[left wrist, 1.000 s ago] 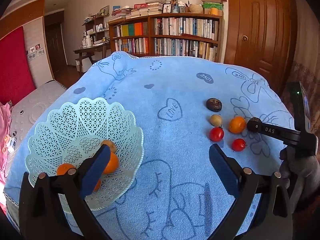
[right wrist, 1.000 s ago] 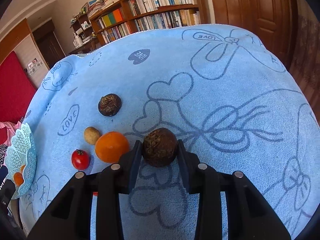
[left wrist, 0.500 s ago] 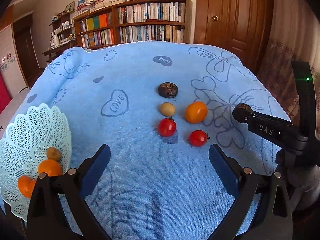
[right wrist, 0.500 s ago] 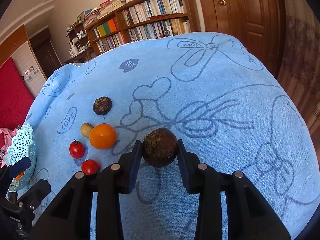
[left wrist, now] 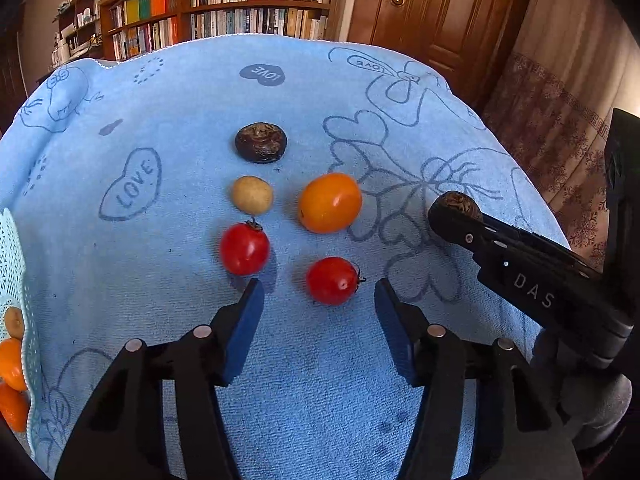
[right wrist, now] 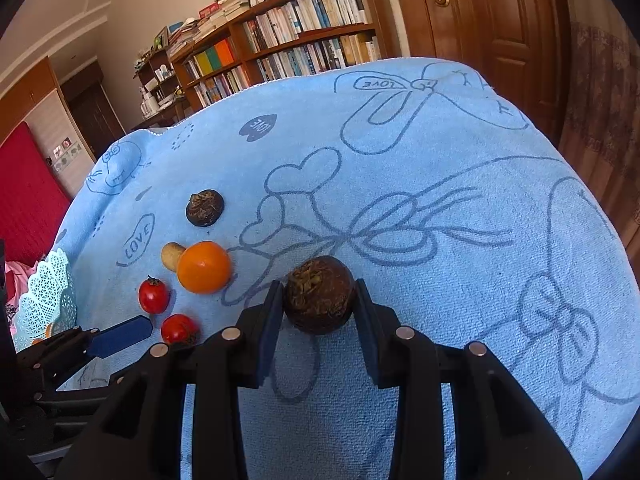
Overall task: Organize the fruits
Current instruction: 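Grasp a red tomato with the left tool while the right tool holds the brown fruit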
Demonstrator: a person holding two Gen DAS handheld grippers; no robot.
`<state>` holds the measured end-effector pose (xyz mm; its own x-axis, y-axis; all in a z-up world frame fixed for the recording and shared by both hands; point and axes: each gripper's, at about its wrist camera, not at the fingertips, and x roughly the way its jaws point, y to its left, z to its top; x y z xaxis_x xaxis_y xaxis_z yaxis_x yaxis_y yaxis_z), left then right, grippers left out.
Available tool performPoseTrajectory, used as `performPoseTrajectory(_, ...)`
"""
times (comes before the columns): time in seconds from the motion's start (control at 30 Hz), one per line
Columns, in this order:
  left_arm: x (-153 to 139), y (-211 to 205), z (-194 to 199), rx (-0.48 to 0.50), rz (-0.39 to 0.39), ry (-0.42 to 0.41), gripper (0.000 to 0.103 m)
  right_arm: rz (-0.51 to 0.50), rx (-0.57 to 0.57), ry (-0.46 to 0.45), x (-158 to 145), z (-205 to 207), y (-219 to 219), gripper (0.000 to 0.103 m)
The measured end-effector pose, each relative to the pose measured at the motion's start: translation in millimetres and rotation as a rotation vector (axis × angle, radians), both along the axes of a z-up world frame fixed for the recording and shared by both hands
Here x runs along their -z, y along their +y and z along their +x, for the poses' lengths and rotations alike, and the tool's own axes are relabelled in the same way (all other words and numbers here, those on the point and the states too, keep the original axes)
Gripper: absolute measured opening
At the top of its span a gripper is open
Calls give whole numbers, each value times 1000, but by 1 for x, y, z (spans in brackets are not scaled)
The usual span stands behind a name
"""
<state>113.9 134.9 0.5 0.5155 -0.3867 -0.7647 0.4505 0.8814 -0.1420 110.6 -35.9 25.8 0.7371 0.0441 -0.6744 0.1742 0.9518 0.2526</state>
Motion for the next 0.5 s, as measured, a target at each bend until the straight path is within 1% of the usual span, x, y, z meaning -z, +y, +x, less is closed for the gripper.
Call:
performPoseTrajectory(0.03,0,-2,1,3,-3,-1,57,0,-1,0,0,0,0,36)
performPoseTrajectory(0.1,2,-5,2,10,-6,-1,51,1,0,1,0,0,1,36)
performPoseTrajectory(0.13,3,-7,4,13,-4,5,42,1,-1,1,0,0,1,36)
performPoseTrajectory(0.17,6,-8,5,16,-1,13,38,2,-1,2,0,0,1,35)
performPoseTrajectory(0.2,7,-8,5,14,0,7,37,2,-2,2,0,0,1,35)
performPoseTrajectory(0.23,8,-8,3,16,4,-8,33,3,-1,2,0,0,1,35)
performPoseTrajectory(0.27,7,-8,2,19,12,-20,33,3,-1,2,0,0,1,35)
performPoseTrajectory(0.4,6,-6,-4,21,8,-39,31,-2,-3,-2,0,-1,1,35)
performPoseTrajectory(0.5,3,-1,-8,-1,15,-42,31,0,-2,-4,1,-2,1,36)
